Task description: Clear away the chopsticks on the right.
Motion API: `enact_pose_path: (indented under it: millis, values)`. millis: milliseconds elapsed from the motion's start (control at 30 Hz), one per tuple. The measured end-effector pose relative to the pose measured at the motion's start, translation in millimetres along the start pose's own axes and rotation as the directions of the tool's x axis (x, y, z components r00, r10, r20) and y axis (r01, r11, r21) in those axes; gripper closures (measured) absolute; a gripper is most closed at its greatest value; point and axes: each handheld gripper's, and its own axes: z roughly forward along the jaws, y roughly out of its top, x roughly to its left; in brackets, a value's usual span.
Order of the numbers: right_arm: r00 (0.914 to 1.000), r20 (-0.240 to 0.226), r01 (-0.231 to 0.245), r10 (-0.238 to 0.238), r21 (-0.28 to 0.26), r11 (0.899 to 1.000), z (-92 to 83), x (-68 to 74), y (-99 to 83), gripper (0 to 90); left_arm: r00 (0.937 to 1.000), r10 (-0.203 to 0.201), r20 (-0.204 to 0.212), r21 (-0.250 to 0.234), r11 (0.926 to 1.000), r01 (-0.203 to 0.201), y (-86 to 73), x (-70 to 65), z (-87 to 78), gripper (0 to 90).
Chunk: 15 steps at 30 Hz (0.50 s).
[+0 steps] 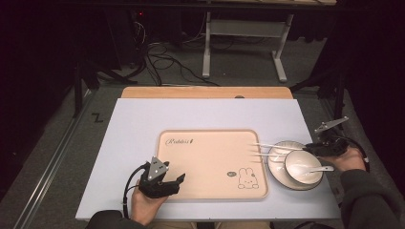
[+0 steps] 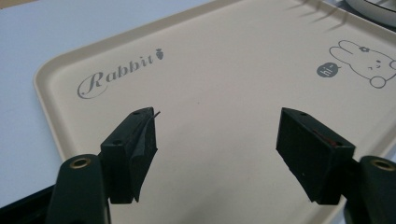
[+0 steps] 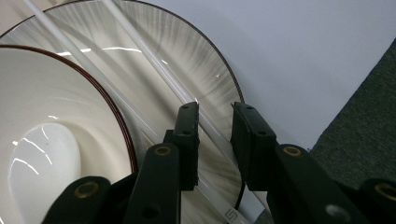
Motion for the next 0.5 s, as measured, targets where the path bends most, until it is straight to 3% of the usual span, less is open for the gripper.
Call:
enact_pose_path:
  millis: [500]
  values:
    - [0.9998, -0.018, 0.013, -0.012, 0.011, 1.0, 0.7, -1.3, -3.2, 74.6, 1.0, 0.008, 0.006, 0.006, 1.0, -0.008, -0.3, -1.1, 1.2, 29.2]
